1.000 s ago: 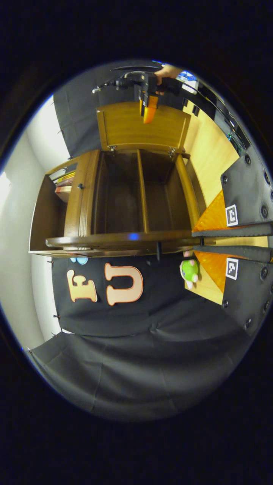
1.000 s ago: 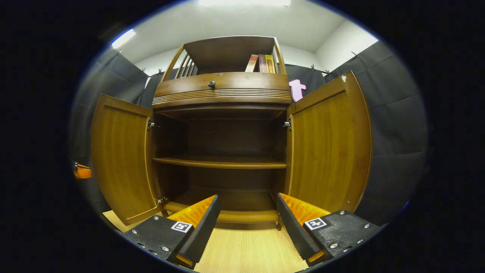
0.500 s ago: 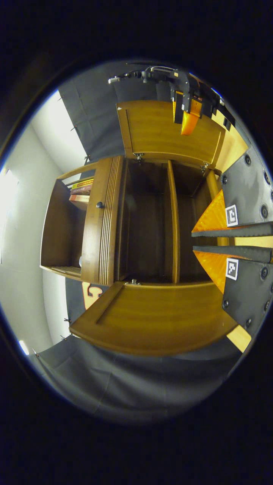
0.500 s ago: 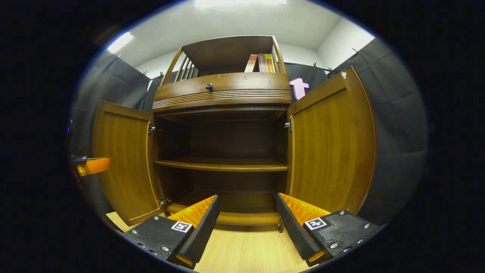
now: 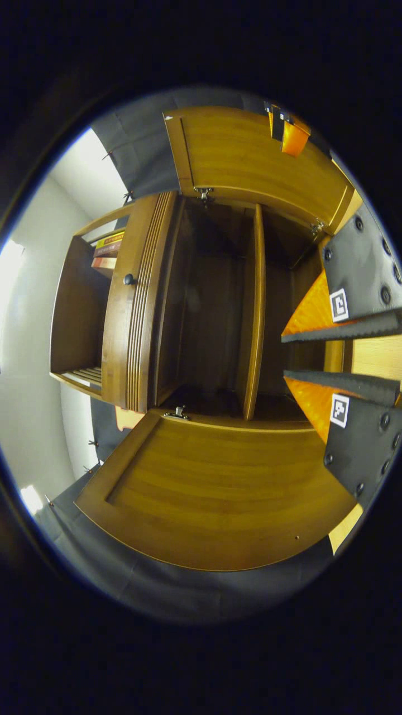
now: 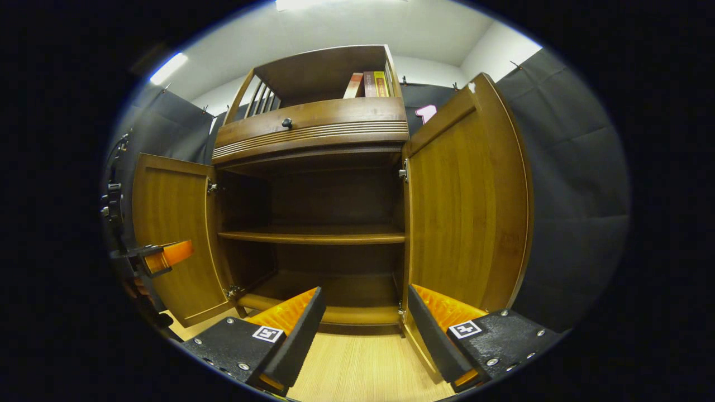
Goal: Open the right door of the double-door shoe cabinet with the right hand, and open the left door with the left hand.
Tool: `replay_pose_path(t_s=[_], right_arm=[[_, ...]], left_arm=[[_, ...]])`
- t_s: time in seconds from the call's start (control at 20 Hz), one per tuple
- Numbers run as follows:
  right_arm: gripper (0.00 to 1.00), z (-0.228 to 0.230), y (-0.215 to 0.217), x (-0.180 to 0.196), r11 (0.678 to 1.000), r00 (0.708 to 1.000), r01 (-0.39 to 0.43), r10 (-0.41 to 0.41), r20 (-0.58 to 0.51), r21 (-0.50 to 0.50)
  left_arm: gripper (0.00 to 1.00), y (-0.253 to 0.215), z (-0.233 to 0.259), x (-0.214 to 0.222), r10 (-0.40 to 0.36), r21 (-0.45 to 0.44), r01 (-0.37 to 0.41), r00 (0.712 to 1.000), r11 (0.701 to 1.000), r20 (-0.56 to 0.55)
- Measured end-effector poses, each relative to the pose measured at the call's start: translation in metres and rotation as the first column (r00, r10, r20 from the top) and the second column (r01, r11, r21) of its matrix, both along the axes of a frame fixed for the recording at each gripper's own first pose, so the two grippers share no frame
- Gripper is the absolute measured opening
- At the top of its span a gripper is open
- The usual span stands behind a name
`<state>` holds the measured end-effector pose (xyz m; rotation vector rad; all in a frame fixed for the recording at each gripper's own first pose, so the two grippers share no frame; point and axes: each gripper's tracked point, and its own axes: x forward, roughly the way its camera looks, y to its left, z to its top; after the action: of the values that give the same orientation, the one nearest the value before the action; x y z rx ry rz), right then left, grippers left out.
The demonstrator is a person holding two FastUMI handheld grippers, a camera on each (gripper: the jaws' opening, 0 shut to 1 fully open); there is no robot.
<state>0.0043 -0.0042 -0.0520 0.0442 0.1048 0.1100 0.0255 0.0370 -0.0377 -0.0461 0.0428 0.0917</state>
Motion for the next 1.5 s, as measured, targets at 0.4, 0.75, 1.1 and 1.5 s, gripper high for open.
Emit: replay_pose_path(t_s=[0.4,0.75,1.1,1.5], right_arm=[[0.92,-0.015,0.004,0.013,0.999,0.999,-0.043,0.043,-0.026,-0.016],[0.92,-0.019,0.011,0.024,0.998,0.998,-0.061,0.060,-0.030,-0.006],[0.92,-0.024,0.017,0.032,0.998,0.997,-0.068,0.067,-0.035,-0.002],[0.92,-0.022,0.022,0.041,0.997,0.997,-0.074,0.074,-0.024,-0.006]], left_arm=[[0.95,-0.008,-0.009,-0.001,0.029,0.140,-0.028,1.000,0.990,0.001],[0.96,0.007,-0.011,0.002,0.059,0.109,-0.059,0.998,0.992,0.003],[0.96,0.015,-0.011,0.009,0.068,0.118,-0.068,0.998,0.991,0.002],[0.96,0.012,-0.003,0.018,0.044,0.141,-0.049,0.998,0.989,0.035]])
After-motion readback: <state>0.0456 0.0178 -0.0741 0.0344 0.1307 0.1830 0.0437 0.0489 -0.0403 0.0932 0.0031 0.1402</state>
